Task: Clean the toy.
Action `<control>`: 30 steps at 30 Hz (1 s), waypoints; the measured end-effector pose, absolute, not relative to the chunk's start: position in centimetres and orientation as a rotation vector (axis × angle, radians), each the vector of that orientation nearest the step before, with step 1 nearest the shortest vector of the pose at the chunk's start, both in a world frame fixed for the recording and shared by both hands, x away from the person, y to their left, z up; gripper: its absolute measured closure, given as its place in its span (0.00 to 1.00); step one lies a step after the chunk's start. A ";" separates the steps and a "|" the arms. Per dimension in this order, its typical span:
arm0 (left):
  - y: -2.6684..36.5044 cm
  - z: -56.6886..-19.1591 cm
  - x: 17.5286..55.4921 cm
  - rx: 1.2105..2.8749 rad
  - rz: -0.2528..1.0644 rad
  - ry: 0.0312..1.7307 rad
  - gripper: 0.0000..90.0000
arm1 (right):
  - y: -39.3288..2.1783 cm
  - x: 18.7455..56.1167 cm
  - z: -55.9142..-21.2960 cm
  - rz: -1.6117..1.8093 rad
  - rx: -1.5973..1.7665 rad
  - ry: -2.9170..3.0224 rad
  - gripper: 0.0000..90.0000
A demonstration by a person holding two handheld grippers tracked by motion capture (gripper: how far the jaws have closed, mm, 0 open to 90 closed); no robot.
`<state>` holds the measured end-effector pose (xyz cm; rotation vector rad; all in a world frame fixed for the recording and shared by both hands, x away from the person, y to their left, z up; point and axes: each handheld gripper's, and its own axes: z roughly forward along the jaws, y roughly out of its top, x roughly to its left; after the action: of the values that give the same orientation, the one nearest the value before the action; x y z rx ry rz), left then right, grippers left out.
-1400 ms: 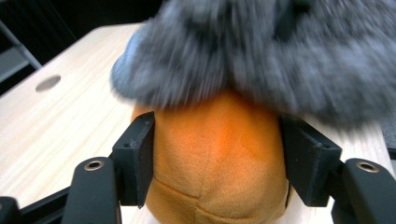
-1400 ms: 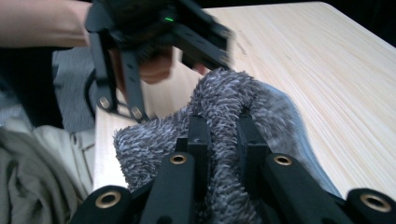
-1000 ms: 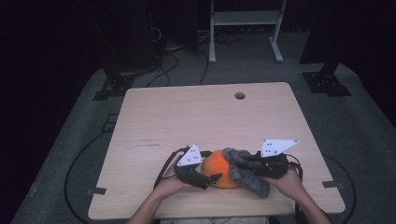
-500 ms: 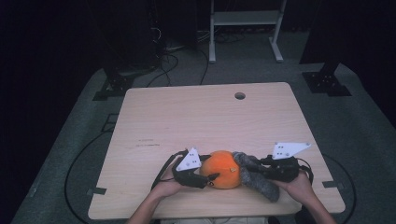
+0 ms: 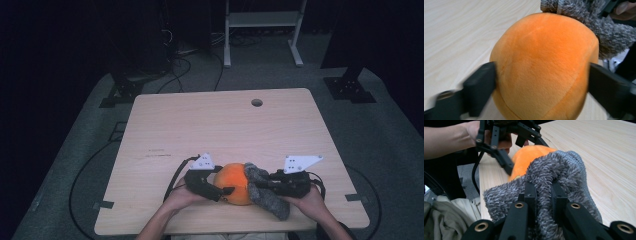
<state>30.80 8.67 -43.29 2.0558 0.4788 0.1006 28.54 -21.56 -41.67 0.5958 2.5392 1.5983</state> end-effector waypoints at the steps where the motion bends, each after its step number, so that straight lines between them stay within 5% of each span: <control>1: 8.6 -43.1 30.6 2.050 0.140 0.458 0.31 | -21.7 28.4 -41.6 1.600 0.597 2.538 0.87; 6: 8.5 -42.3 30.4 1.984 0.340 0.350 0.40 | -21.7 28.3 -41.0 1.622 0.598 2.498 0.87; 12: 9.7 -43.2 31.8 1.923 0.094 0.507 0.17 | -20.7 29.0 -41.7 1.619 0.610 2.512 0.87; 16: 10.1 -43.5 31.8 1.939 0.102 0.522 0.29 | -20.2 28.3 -41.7 1.572 0.567 2.505 0.87; 24: 9.9 -43.4 31.0 1.987 0.173 0.471 0.32 | -22.6 28.6 -42.7 1.535 0.685 2.525 0.87; 30: 9.7 -43.2 30.5 2.013 0.178 0.405 0.32 | -21.9 29.5 -40.4 1.715 0.654 2.438 0.87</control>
<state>30.53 9.66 -43.21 2.0127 0.4049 0.1782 29.55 -21.89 -40.39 0.6536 2.4377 1.7154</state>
